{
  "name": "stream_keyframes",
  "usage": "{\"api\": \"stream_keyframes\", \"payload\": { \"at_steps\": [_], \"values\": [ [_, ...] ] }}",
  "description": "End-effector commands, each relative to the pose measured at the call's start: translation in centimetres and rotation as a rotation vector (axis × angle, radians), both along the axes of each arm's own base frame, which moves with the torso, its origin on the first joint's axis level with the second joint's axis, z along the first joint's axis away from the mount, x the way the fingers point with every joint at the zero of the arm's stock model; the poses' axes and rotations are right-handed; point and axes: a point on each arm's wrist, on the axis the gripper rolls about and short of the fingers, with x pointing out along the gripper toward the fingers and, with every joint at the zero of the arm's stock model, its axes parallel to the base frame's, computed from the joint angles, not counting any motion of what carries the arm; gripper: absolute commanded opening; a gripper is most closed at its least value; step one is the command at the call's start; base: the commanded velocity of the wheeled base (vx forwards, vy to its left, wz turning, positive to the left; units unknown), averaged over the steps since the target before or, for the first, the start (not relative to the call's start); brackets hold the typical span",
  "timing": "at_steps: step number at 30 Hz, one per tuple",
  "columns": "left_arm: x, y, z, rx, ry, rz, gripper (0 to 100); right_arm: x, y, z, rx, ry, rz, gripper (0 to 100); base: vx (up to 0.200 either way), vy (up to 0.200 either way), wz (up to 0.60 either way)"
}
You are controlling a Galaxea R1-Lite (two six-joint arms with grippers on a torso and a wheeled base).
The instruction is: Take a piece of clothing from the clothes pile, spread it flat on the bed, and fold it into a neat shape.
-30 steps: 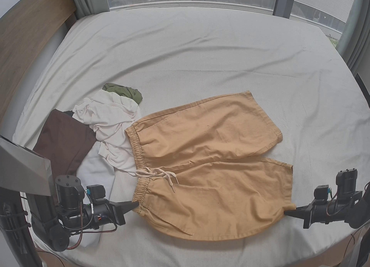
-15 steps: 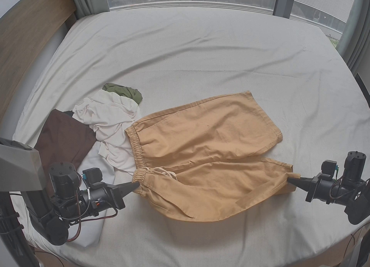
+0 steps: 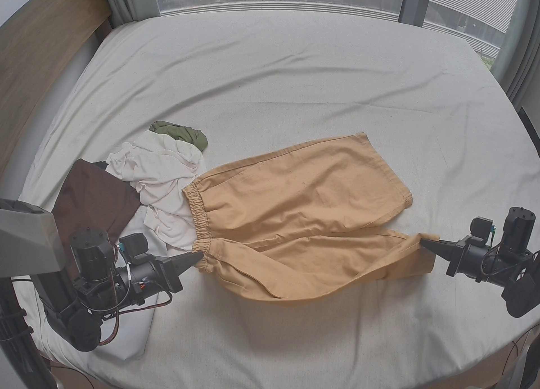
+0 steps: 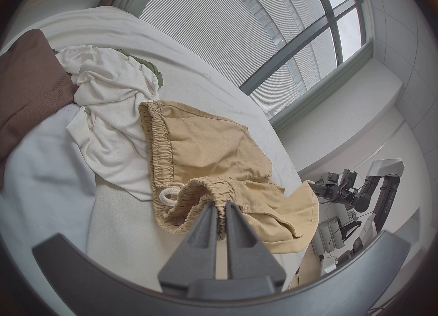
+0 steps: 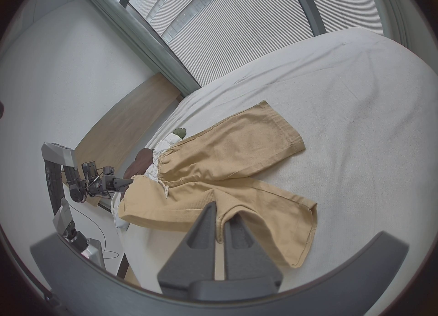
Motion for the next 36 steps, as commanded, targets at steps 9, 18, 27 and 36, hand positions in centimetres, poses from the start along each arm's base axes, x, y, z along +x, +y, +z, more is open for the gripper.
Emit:
{"api": "stream_keyframes", "payload": {
  "at_steps": [9,18,27,36],
  "values": [
    [0.6,0.2,0.4,-0.007,-0.028,0.025,0,2.1,0.4,1.6,-0.008,-0.089,-0.06,0,0.0,0.0,0.0],
    [0.6,0.2,1.4,-0.026,-0.058,0.028,0,2.8,1.1,2.3,0.026,-0.107,-0.045,0,0.0,0.0,0.0],
    [1.1,0.0,2.5,-0.077,-0.081,0.056,0,5.7,1.9,3.3,0.039,-0.17,-0.085,0,0.0,0.0,0.0],
    [1.2,0.0,2.5,-0.076,-0.081,0.075,0,8.2,2.0,4.2,0.049,-0.222,-0.095,0,0.0,0.0,0.0]
  ]
}}
